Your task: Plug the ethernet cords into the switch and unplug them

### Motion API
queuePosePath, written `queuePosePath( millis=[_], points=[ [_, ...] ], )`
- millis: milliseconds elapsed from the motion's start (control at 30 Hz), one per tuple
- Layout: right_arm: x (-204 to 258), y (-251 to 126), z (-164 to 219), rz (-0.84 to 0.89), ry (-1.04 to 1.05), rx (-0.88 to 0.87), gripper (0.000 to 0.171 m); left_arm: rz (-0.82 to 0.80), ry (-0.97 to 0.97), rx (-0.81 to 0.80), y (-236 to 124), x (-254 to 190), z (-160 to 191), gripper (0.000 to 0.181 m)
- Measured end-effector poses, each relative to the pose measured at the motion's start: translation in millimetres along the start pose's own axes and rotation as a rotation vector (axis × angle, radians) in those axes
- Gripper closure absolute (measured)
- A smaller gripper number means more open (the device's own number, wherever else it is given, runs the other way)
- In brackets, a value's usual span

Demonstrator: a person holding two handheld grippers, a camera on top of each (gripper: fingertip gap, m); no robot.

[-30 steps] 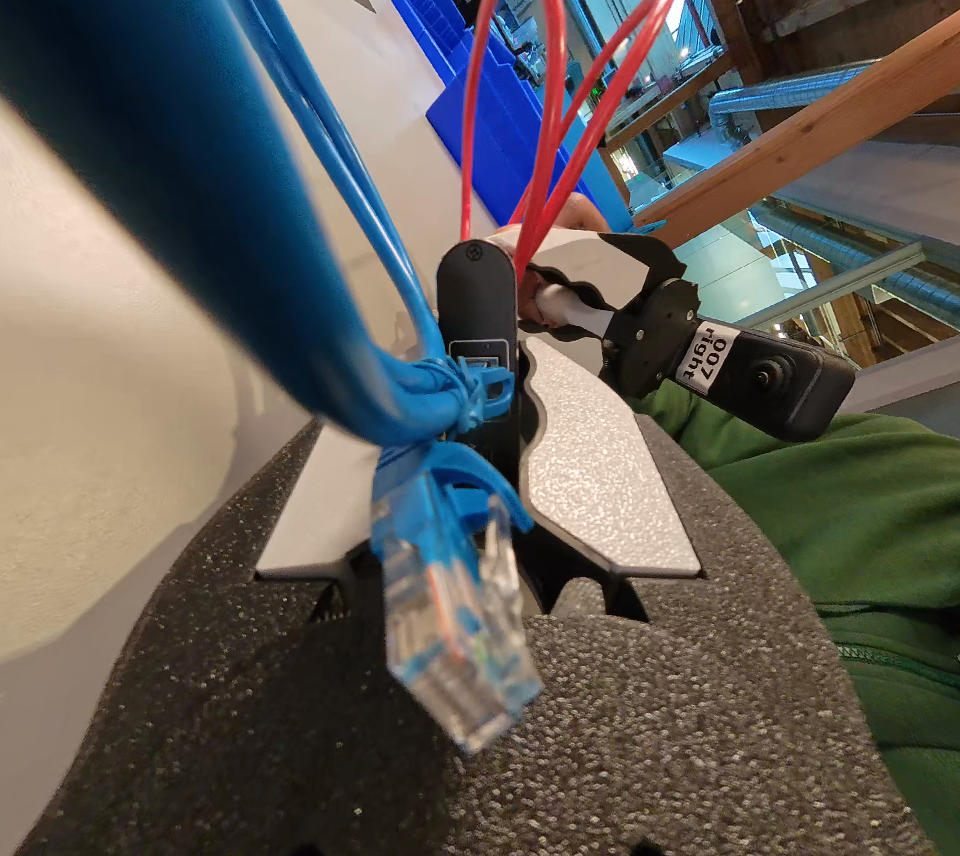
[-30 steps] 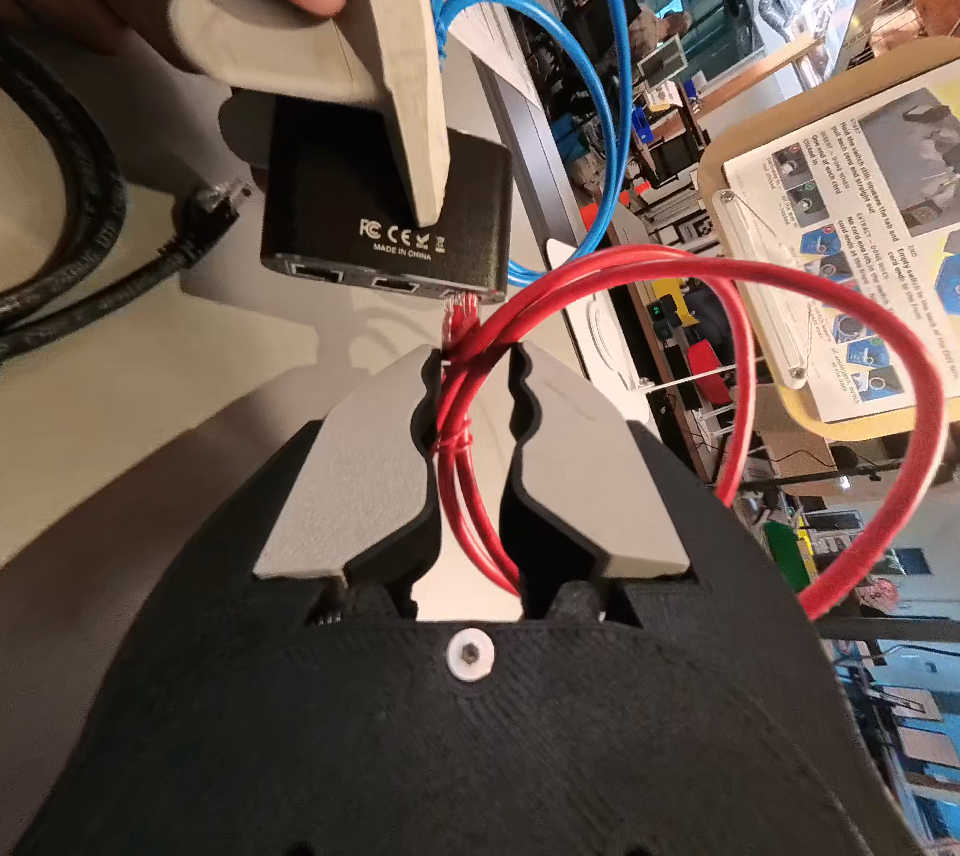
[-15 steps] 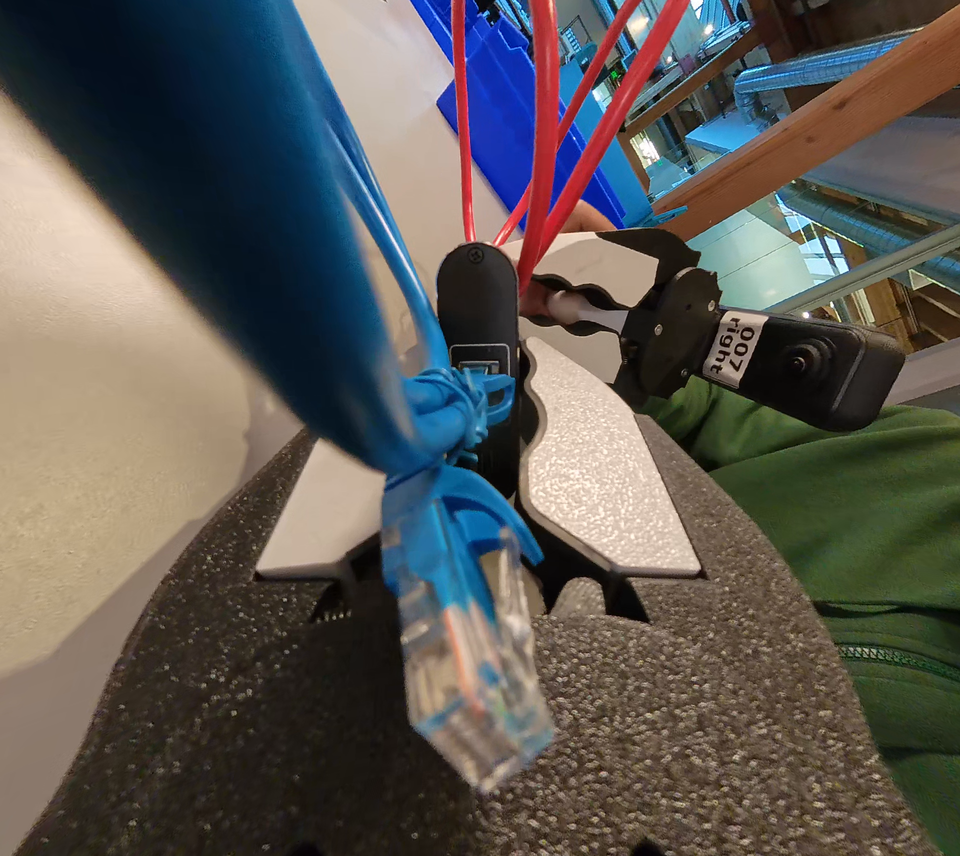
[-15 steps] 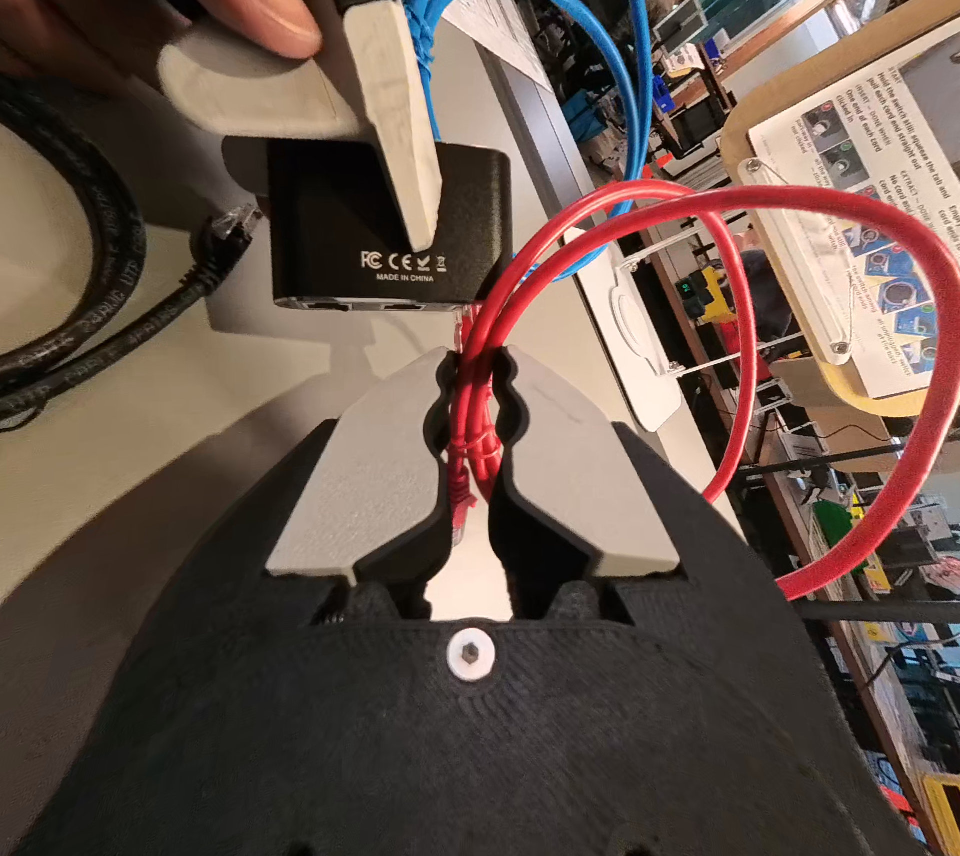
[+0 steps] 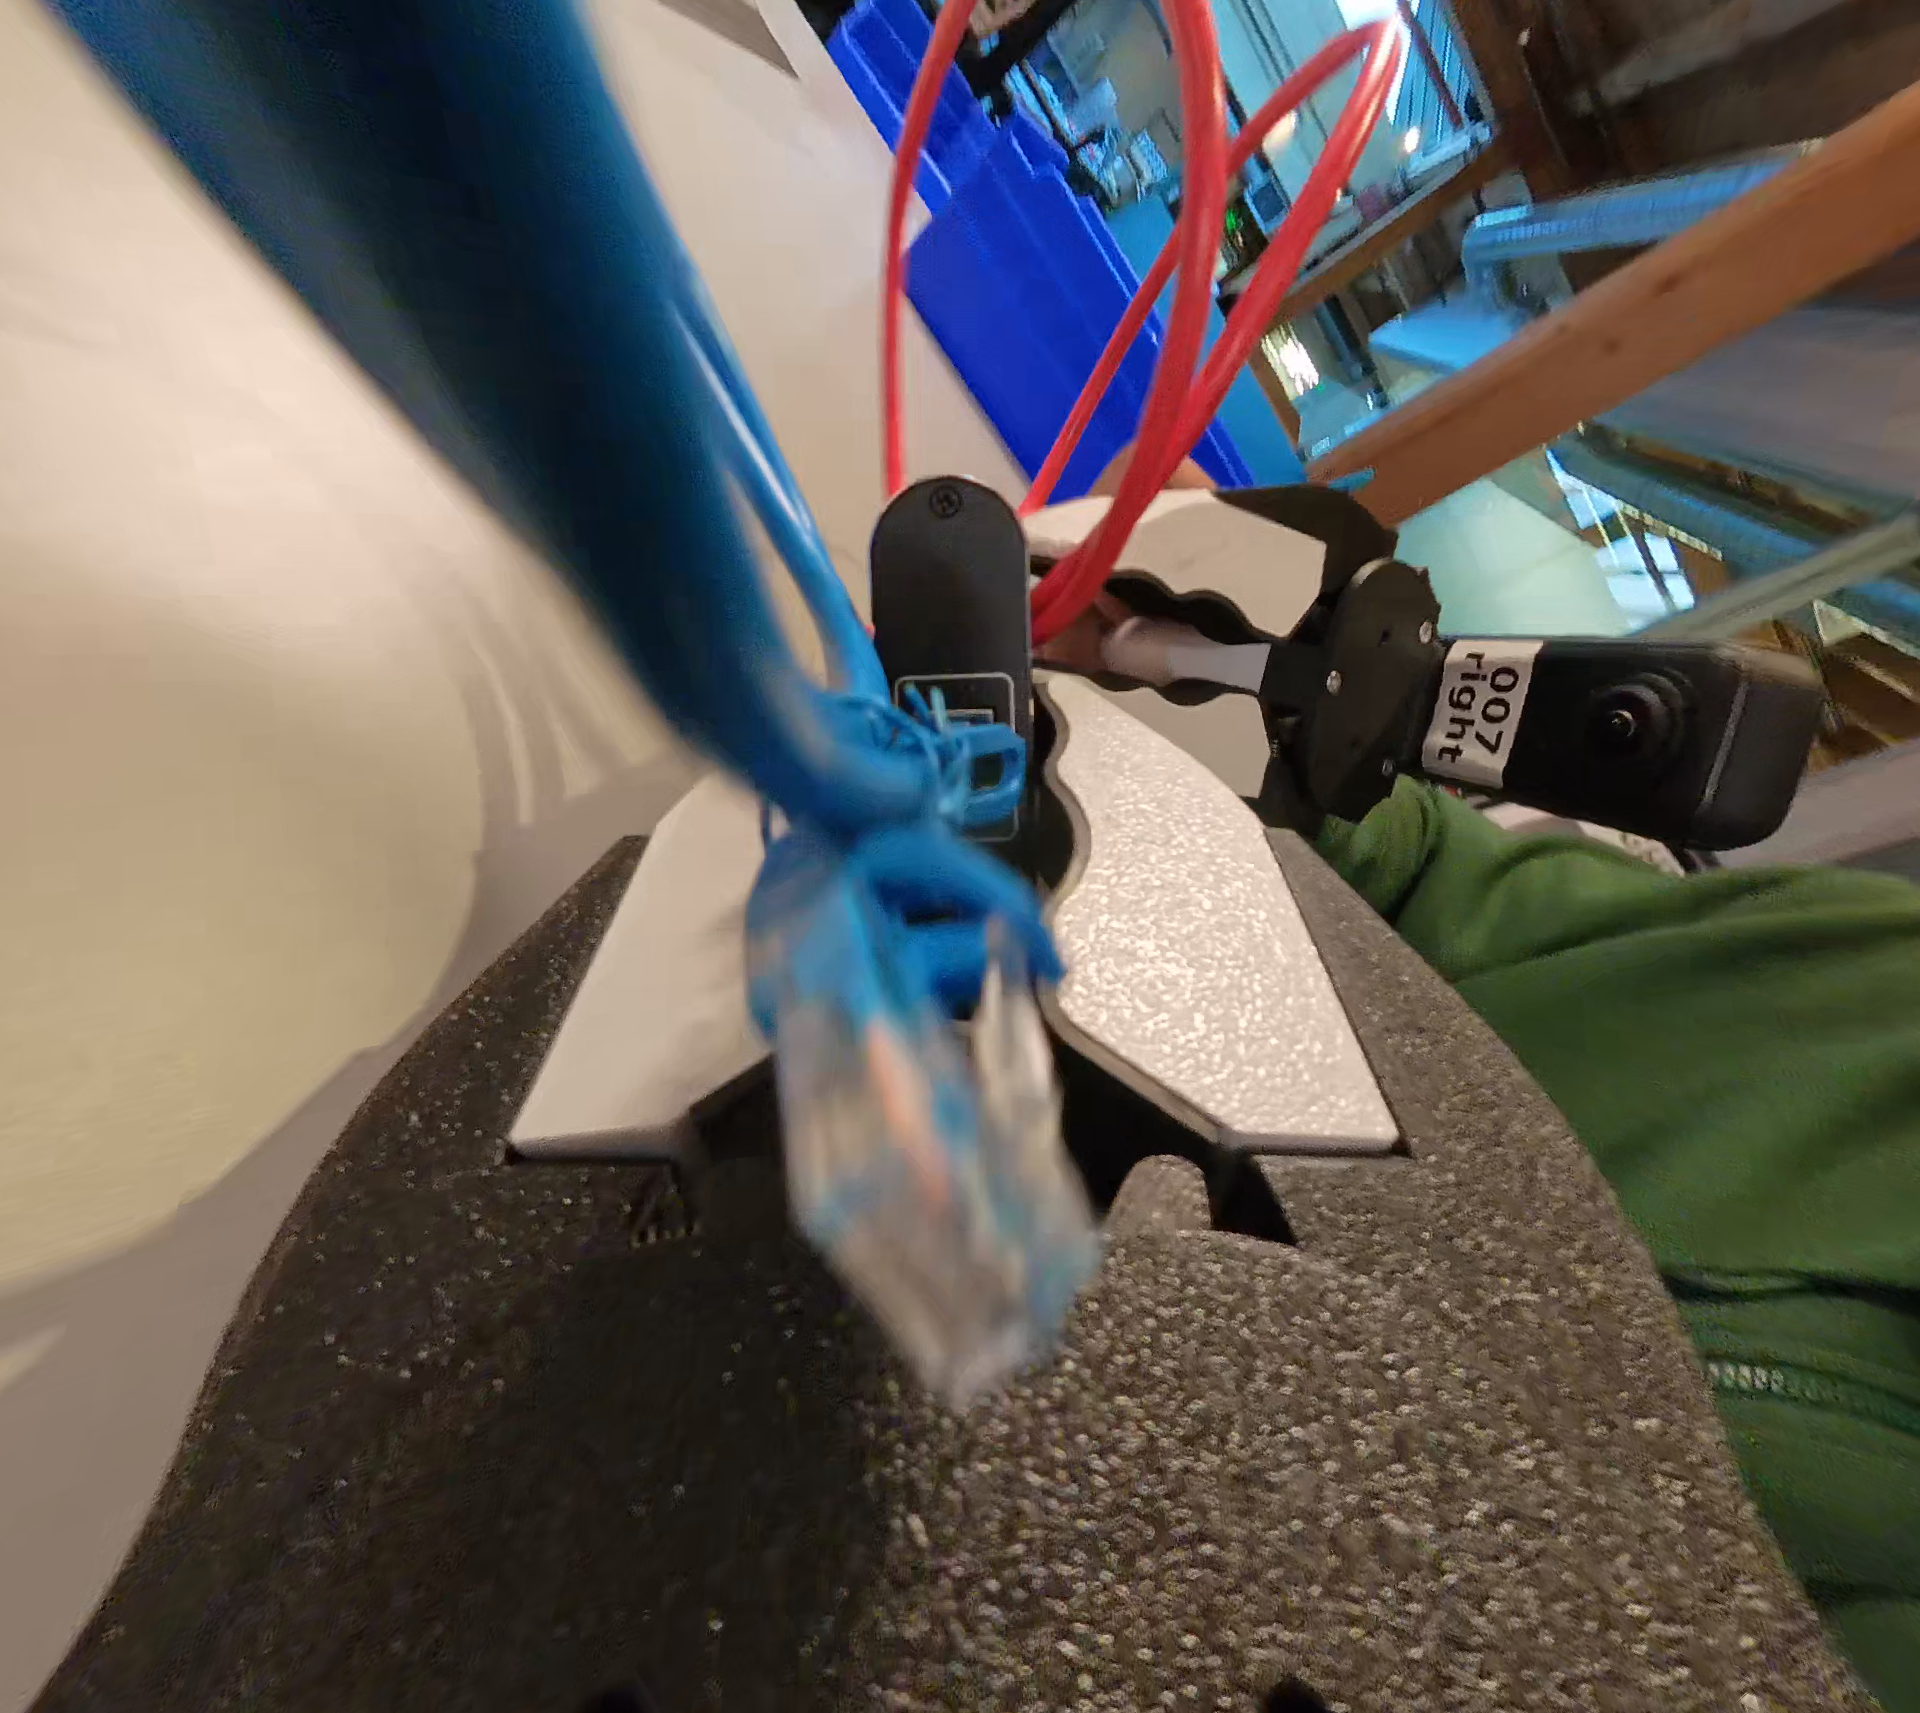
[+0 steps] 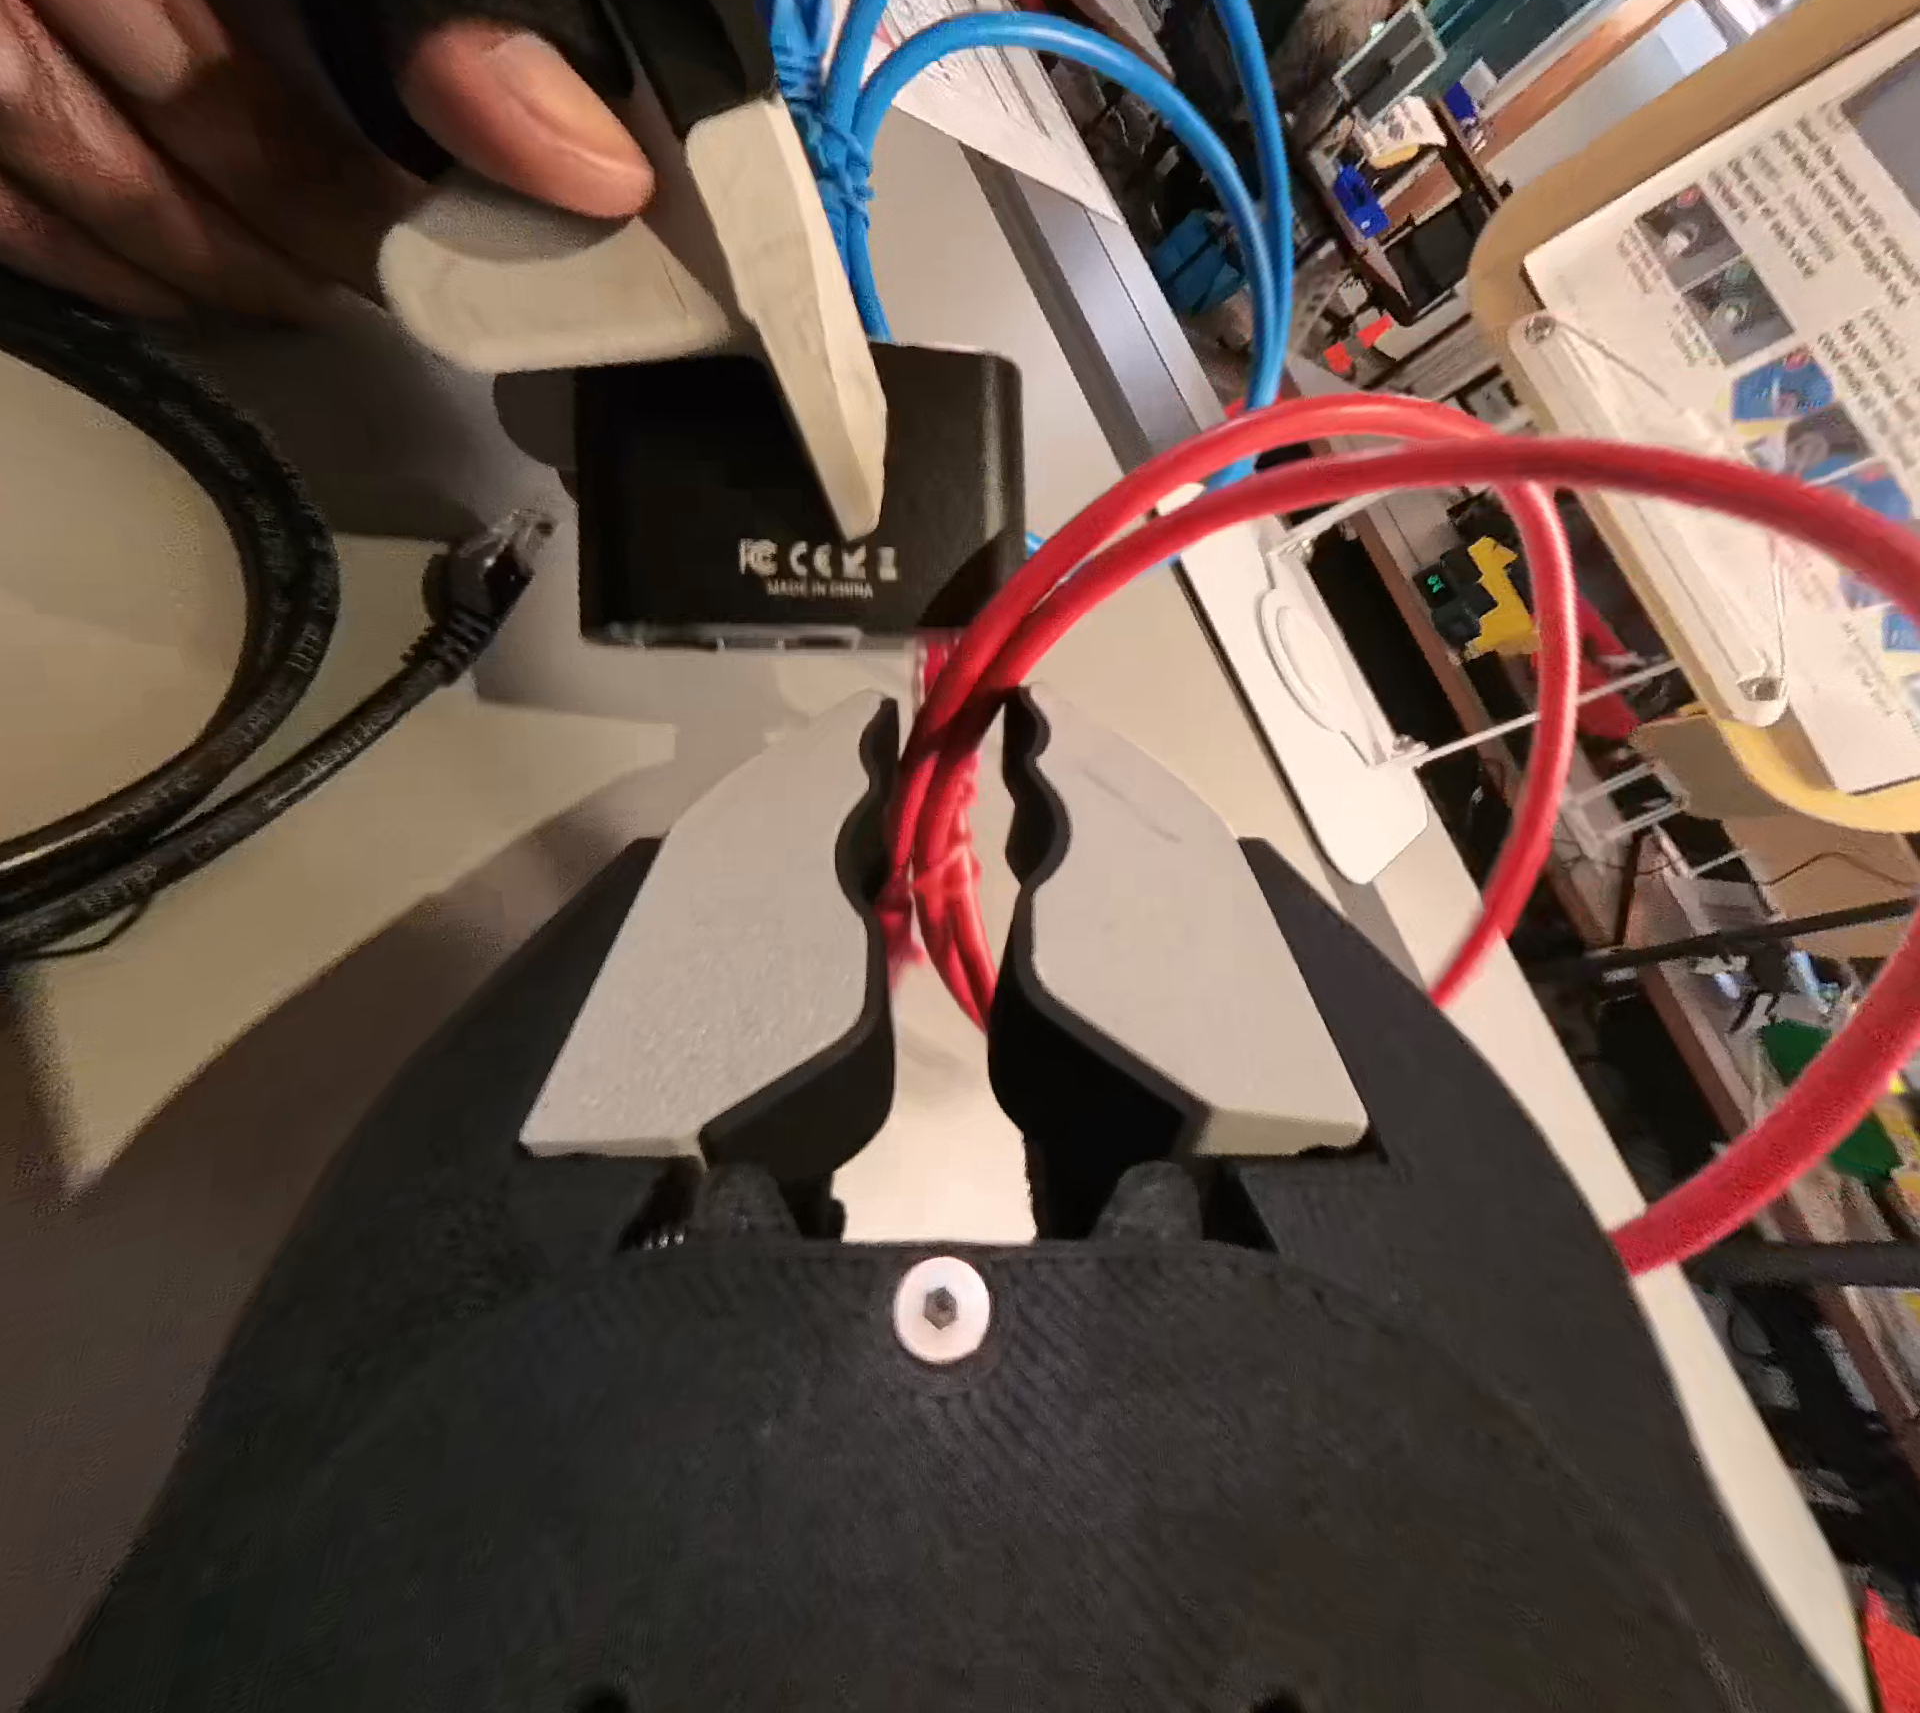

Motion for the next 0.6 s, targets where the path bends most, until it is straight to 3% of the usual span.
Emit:
queuePosePath(
  millis=[33,200,333,433,600],
  points=[
    [-1.8,-1.8,1.5,0.0,0.018,0.0,0.151,-0.009,-0.002,-0.028,-2.2,2.6,-5.6,0.155],
    [-8.7,-10.9,-6.8,-0.018,0.14,-0.045,0.153,-0.102,0.021,-0.175,-23.0,26.4,-39.5,0.155],
    [21.0,-8.3,-13.5,-0.174,0.256,-0.026,0.154,-0.13,-0.009,-0.262,-34.7,36.5,-55.8,0.155],
    [54.3,-1.8,-10.0,-0.304,0.328,0.052,0.152,-0.136,-0.017,-0.278,-36.3,37.9,-57.8,0.155],
    [70.3,9.9,-10.3,-0.337,0.407,0.118,0.152,-0.141,0.007,-0.252,-33.7,36.9,-54.0,0.155]
  ],
)
Point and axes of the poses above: each gripper's, where its closed fingertips meet, y out along the fingers, z out of its underside, x = y × z across the jaws, the point moved 1 cm from there along -y, back along the fingers, and after that the axes turned 11 degrees about -x, right-handed, at the moved point
